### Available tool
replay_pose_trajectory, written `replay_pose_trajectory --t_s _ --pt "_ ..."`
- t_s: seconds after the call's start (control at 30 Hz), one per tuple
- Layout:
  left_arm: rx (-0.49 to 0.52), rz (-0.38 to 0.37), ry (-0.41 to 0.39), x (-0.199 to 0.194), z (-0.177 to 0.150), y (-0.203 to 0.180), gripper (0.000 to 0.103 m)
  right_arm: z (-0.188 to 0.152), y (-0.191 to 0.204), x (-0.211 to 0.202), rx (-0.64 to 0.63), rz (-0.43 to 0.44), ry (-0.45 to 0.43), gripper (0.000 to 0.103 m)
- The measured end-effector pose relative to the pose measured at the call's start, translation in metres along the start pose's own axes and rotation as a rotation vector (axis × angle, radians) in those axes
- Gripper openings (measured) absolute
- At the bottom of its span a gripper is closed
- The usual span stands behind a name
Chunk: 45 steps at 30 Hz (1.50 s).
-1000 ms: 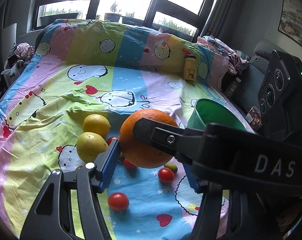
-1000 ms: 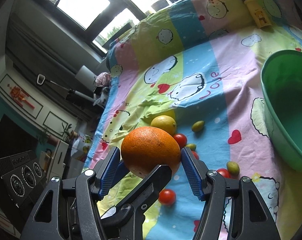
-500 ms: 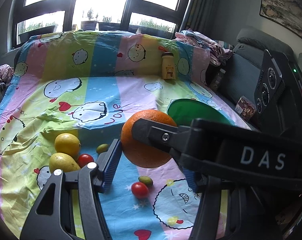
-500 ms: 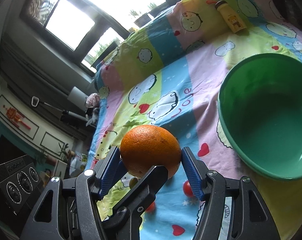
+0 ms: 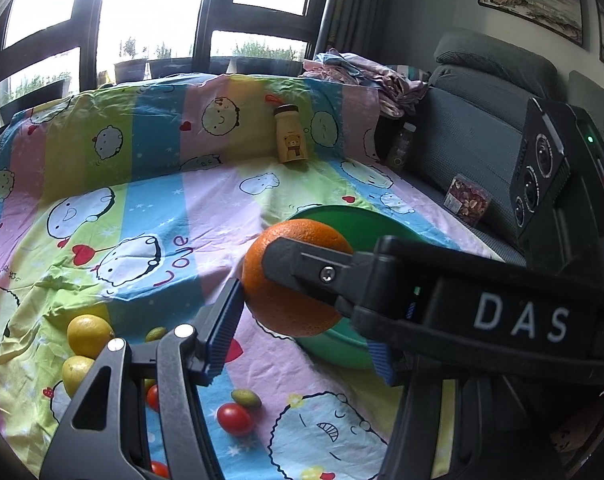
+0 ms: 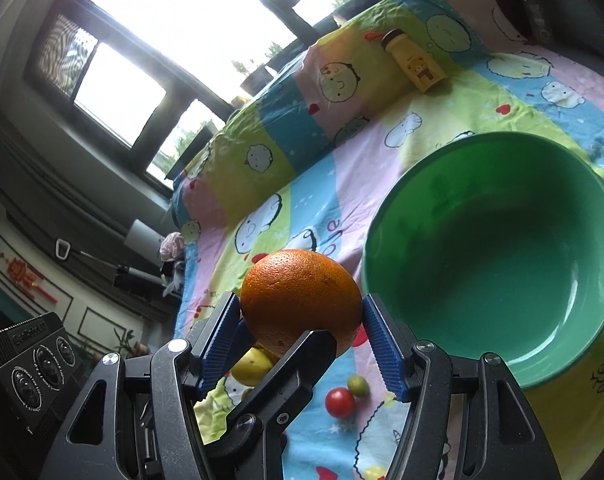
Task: Organize fruits
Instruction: 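Lift the orange with the right gripper and carry it over the green basin, then lower the orange into the basin and open the right gripper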
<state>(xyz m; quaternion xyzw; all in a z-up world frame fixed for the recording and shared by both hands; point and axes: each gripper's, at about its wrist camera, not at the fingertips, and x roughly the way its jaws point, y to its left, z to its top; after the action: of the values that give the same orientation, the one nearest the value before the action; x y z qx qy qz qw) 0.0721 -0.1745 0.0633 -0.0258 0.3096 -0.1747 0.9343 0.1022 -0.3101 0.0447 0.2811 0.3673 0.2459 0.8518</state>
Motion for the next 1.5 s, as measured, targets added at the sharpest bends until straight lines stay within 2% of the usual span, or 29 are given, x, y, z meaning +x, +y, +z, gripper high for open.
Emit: replay_pose_trajectory --t_s 0.27,0.5,0.97,1.03,1.1,1.2,1.37,1.5 --pt "0.060 -0.047 0.026 0.023 0.011 -0.025 0.057 0.012 -0.026 -0.017 0.066 -0.024 -0.062 0.066" --pt "0.089 -0.070 0.069 0.045 0.013 -0.041 0.057 0.019 -0.053 -0.022 0.137 -0.039 -0.077 0.066" --pt "0.063 -0.127 0.157 0.074 0.010 -0.050 0.058 0.018 -0.078 -0.023 0.224 -0.111 -0.070 0.066" --pt "0.046 -0.122 0.179 0.077 0.009 -0.048 0.056 0.017 -0.077 -0.024 0.219 -0.149 -0.075 0.066" --pt "0.065 -0.104 0.152 0.072 0.009 -0.050 0.056 0.018 -0.075 -0.025 0.207 -0.205 -0.091 0.066" --pt "0.099 -0.088 0.117 0.061 0.009 -0.052 0.059 0.018 -0.075 -0.028 0.201 -0.207 -0.103 0.066" --pt "0.060 -0.072 0.107 0.044 0.010 -0.039 0.069 0.019 -0.070 -0.033 0.185 -0.270 -0.130 0.068" --pt "0.019 0.005 0.108 0.028 0.005 -0.019 0.072 0.018 -0.057 -0.035 0.149 -0.254 -0.148 0.072"
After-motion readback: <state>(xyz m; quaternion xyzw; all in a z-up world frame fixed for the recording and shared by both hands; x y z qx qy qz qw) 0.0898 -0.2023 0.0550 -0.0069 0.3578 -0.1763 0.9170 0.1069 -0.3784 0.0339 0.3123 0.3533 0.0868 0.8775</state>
